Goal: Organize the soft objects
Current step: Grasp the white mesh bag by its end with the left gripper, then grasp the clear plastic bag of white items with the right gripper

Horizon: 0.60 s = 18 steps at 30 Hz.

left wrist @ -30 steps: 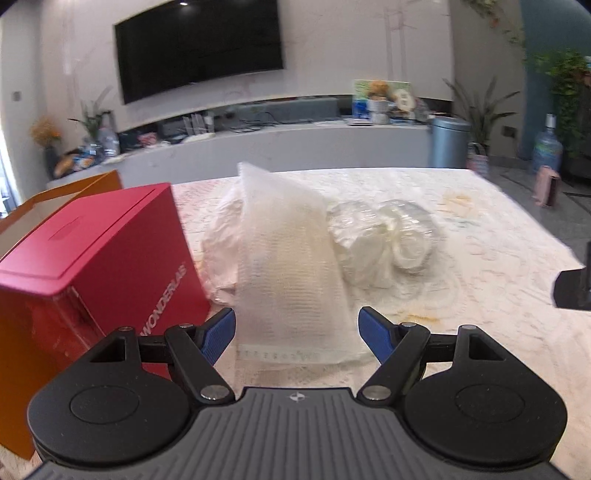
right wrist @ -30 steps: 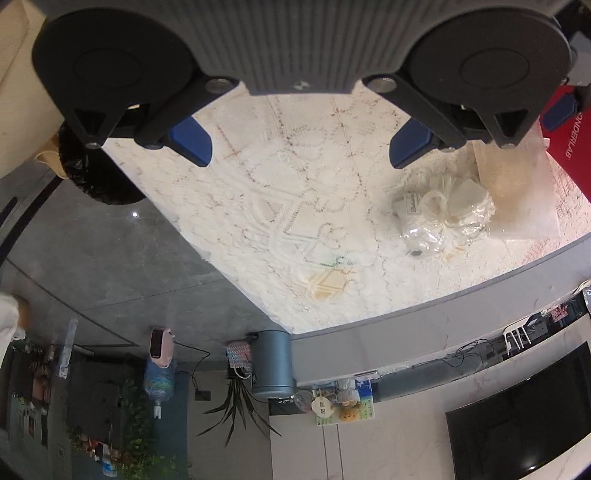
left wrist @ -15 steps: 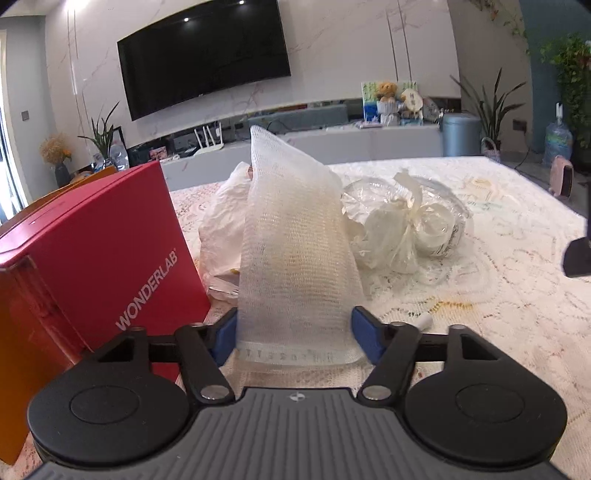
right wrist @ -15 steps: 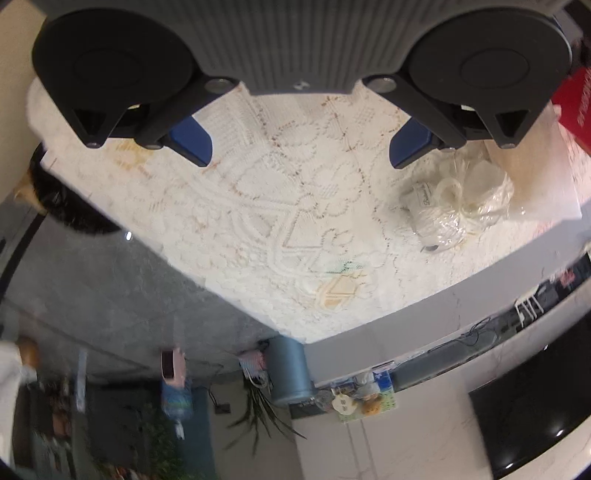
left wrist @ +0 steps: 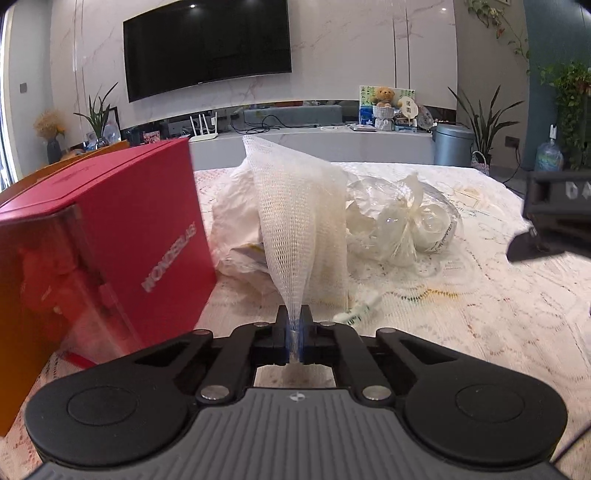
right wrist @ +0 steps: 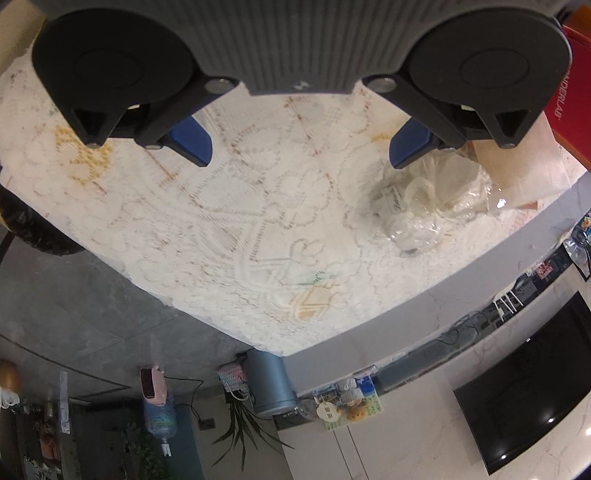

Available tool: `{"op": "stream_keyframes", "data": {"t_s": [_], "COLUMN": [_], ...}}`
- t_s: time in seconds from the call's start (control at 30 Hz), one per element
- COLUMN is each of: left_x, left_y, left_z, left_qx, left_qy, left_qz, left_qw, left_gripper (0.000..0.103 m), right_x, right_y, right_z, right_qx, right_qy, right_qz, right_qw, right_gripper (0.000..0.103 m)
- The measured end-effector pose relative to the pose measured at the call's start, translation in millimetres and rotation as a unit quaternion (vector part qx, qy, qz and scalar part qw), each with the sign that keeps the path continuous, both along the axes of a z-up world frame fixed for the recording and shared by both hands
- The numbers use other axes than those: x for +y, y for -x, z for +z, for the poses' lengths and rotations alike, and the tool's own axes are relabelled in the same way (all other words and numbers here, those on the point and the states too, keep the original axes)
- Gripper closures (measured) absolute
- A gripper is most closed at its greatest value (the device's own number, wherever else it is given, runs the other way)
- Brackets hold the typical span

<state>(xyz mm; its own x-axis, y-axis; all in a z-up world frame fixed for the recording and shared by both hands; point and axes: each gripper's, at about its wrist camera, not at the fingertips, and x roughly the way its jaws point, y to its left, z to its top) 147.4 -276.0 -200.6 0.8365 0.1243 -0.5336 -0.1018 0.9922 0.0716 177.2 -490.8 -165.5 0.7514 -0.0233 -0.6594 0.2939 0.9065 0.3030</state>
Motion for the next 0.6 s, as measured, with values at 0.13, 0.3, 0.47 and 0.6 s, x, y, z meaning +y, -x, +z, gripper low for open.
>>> {"op": "stream_keyframes", "data": {"t_s": [0.13,0.3,0.47,0.6], "left_x": [11,18,16,18], "left_y": [10,12,12,12], "left_z": [-6,-12,-15,-15], "left_qx": [-0.011,-0.024,-0.028,-0.029], "left_qy": [-0.007,-0.014,-0.018,-0.008], "left_qz": [0.001,0.001,-0.002,-0.004], "left_qw": [0.9999,0.9996,0.9994,0.9995], "left_gripper": [0.099,0.097,0.097,0.097], "right_x": [11,38,63,79], "right_y": [-5,-9,-8,-18], "right_z": [6,9,8,4], "right_qx": [-0.023,-0.086,-0.144,-0.137], "right_qy": [-0.011,0.023,0.106,0.13], "right_qz": [0.001,0.047,0.109,0.136], "right_qw": [1.0,0.995,0.978,0.972], "right_gripper": [0.003,0.003,0.027,0.062]}}
